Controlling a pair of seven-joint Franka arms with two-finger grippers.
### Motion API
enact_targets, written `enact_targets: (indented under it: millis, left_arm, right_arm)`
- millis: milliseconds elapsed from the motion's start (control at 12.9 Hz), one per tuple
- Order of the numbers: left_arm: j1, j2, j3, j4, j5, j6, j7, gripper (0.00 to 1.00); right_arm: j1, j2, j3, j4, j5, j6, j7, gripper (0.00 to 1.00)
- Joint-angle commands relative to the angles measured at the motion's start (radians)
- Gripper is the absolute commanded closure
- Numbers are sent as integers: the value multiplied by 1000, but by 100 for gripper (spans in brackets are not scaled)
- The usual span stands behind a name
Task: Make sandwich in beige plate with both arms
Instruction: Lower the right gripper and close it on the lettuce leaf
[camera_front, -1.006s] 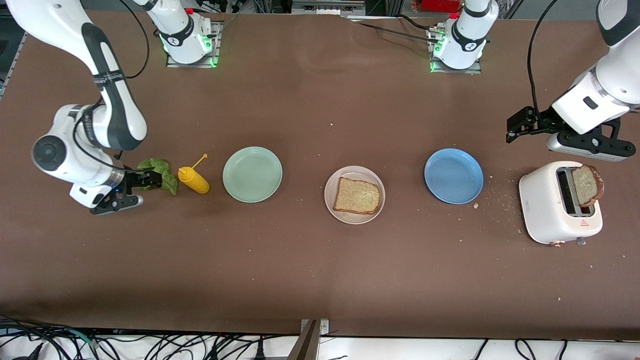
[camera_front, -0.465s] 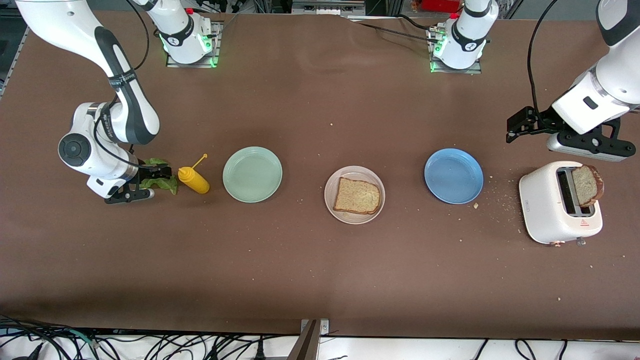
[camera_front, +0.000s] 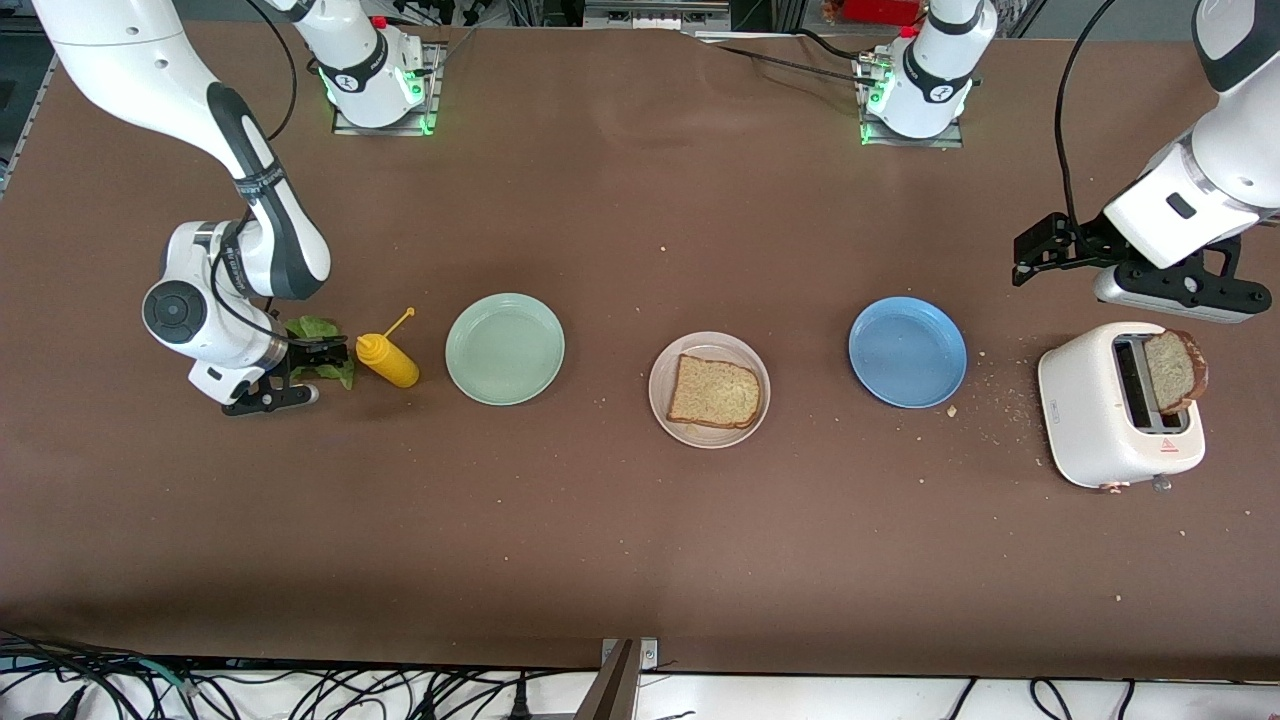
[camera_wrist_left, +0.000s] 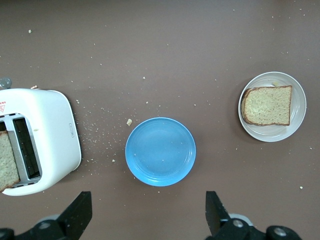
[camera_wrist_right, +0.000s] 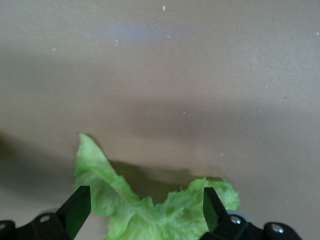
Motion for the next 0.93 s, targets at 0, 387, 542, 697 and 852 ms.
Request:
enact_targets:
  millis: [0,387,542,697,852]
  left_arm:
    - [-5,11,0,27,29,-20,1,0]
    - [-5,11,0,27,29,-20,1,0]
    - [-5,11,0,27,29,-20,1,0]
    - [-5,11,0,27,29,-20,1,0]
    - [-5,11,0,27,29,-20,1,0]
  right_arm:
    - [-2,17,-6,17,-21,17,8,18]
    - [-2,18,-6,17,-9,17,42,100]
    - [0,15,-6,19,-9,16,43,100]
    - [0,-6,-6,38,-13,-4,39,100]
    - [3,-57,-3,66,-21,-91,36,100]
